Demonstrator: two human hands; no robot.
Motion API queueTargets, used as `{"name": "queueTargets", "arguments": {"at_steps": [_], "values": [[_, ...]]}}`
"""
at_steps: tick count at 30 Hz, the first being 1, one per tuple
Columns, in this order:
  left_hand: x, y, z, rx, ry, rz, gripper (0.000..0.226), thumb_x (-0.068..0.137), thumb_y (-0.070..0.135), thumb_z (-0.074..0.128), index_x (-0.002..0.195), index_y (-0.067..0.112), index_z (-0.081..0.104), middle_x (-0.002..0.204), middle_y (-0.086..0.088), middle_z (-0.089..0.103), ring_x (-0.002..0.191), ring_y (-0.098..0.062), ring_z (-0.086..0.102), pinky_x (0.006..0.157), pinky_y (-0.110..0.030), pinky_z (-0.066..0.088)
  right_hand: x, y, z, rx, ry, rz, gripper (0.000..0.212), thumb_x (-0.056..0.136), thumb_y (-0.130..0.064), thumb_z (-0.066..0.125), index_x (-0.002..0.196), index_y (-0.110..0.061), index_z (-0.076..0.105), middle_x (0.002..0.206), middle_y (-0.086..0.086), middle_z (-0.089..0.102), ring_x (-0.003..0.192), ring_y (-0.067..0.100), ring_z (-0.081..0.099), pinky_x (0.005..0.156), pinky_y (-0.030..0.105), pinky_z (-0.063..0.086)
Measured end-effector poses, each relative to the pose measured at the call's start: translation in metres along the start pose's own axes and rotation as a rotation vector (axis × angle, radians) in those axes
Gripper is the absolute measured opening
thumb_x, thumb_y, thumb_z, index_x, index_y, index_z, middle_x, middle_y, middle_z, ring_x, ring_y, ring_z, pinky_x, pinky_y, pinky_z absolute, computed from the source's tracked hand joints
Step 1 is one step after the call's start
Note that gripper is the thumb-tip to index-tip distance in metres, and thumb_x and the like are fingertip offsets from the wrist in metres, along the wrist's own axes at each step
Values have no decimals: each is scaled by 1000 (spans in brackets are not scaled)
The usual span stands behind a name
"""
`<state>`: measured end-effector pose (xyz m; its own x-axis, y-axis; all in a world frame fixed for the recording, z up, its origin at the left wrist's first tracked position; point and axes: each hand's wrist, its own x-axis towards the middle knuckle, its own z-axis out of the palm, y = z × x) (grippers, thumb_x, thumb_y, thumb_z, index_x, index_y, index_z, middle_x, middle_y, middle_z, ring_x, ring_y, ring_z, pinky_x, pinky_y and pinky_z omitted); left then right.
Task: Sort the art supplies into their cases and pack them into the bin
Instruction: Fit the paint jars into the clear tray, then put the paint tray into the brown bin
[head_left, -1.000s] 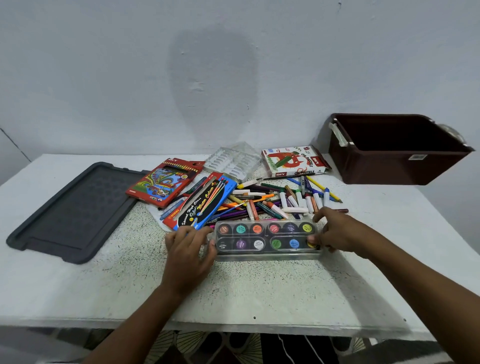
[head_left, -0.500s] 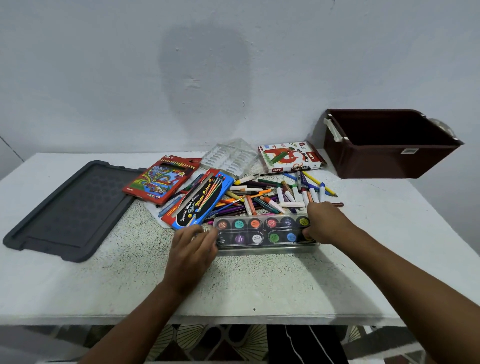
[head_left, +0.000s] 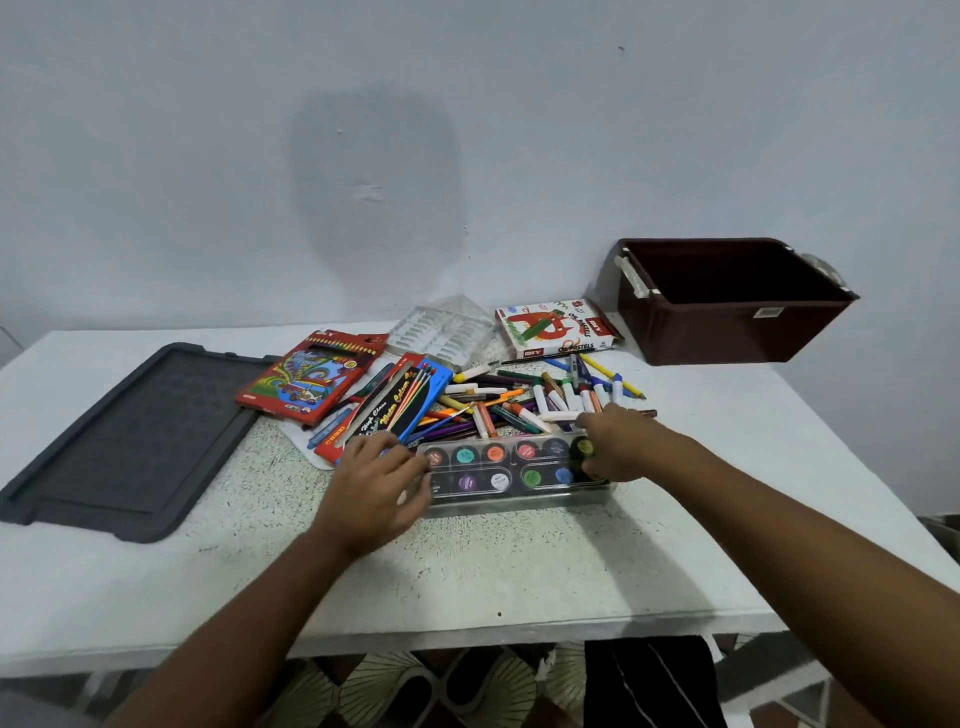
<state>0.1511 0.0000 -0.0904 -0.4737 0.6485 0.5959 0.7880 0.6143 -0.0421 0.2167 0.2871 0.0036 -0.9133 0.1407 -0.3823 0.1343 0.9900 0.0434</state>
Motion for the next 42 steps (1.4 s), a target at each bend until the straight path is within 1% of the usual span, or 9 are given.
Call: {"name": "queueTargets", "arguments": {"at_steps": [3,6,11,15,20,26,31,37,42], "values": [[24,-4,-11,-81,-227,-50,51,82,67,48,94,22,70,106,2,61,107,-16,47,88,-41,41,4,2,-5,18,-83,-134,81,82,-56,66,147,-23,31,144,10,39,129,28,39,103,42,40],[42,-2,-17,-82,-555,-21,83,68,89,41,123,28,54,129,8,52,124,-13,36,106,-39,24,8,-4,2,-66,-88,-211,96,71,-63,72,147,-27,25,146,5,40,131,27,37,108,49,31],[56,4,-16,57,-683,51,104,70,81,49,150,21,21,139,1,43,128,-16,31,114,-37,9,17,-3,10,-186,2,-268,99,68,-71,69,146,-26,27,144,7,40,132,27,35,110,53,22],[84,14,-24,70,-785,82,105,66,83,49,147,21,25,138,1,40,126,-15,32,112,-35,11,14,13,-1,-163,2,-322,96,63,-72,71,139,-27,34,132,3,48,120,22,45,104,48,29],[154,30,-31,52,-628,127,106,55,85,44,138,19,44,125,0,50,110,-17,44,97,-33,29,10,73,-50,-138,128,-317,91,59,-72,72,131,-29,35,124,-3,48,111,18,45,96,41,33],[285,78,-6,63,-436,79,110,50,83,41,137,16,46,123,-3,50,112,-22,43,91,-37,30,26,195,-123,-171,362,-204,92,51,-65,78,127,-30,40,117,-3,48,108,21,50,84,37,38],[387,130,46,55,-347,-70,95,62,65,72,139,20,40,128,-5,45,120,-23,37,100,-39,23,63,289,-157,-193,504,-59,97,56,-53,82,135,-27,32,128,2,42,115,24,48,89,41,36],[435,173,119,138,-356,-233,78,68,45,76,132,19,42,130,-6,46,121,-26,39,99,-38,27,117,355,-137,-122,520,-1,90,63,-41,80,137,-26,33,132,3,42,122,23,44,98,46,33],[429,171,155,120,-573,-229,69,76,41,73,135,21,42,130,-6,47,123,-25,40,107,-40,23,152,367,-100,-31,363,-55,81,63,-42,81,132,-30,40,127,-1,45,120,21,46,100,44,33]]}}
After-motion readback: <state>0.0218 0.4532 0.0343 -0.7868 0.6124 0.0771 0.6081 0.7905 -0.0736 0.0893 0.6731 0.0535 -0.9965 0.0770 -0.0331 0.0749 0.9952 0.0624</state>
